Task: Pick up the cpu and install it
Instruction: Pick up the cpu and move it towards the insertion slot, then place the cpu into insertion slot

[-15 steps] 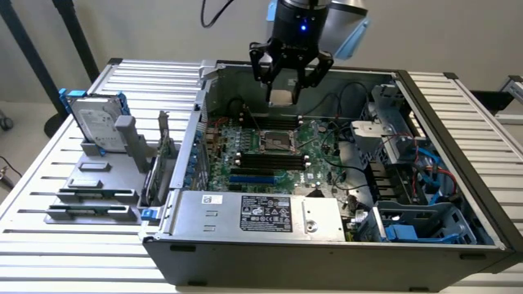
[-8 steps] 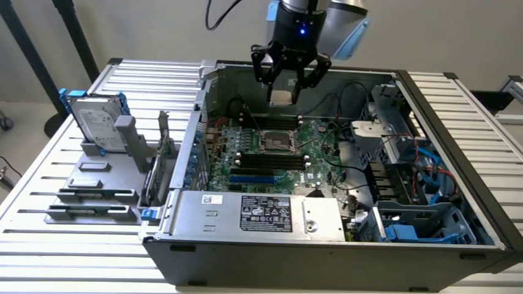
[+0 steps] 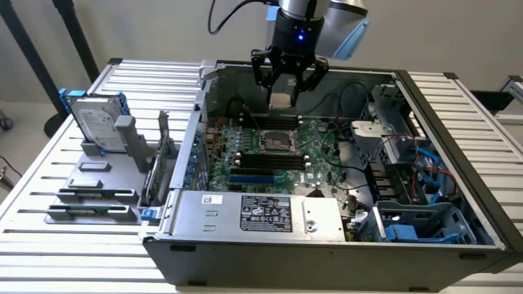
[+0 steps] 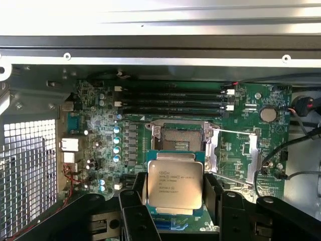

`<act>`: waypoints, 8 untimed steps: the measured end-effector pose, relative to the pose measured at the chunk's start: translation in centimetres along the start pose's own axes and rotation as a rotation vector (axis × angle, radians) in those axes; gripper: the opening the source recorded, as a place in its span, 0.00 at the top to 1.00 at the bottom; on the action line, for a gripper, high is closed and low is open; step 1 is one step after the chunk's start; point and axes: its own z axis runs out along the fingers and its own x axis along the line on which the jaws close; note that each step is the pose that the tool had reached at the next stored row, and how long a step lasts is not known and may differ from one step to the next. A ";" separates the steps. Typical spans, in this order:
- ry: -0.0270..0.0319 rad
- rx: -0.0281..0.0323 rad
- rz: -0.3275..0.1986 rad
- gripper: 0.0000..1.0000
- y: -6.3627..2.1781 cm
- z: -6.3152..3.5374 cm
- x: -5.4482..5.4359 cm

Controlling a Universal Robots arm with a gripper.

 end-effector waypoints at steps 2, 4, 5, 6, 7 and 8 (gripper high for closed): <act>0.0000 0.0000 0.000 0.45 0.00 0.00 0.0; -0.0001 -0.0001 0.000 0.45 0.00 0.00 0.0; -0.0001 -0.0001 0.000 0.45 0.00 0.00 0.0; 0.0000 0.0000 0.000 0.45 0.00 0.00 0.0; 0.0000 -0.0001 0.000 0.45 0.00 0.00 0.0; 0.0000 0.0000 0.000 0.45 0.00 0.00 0.0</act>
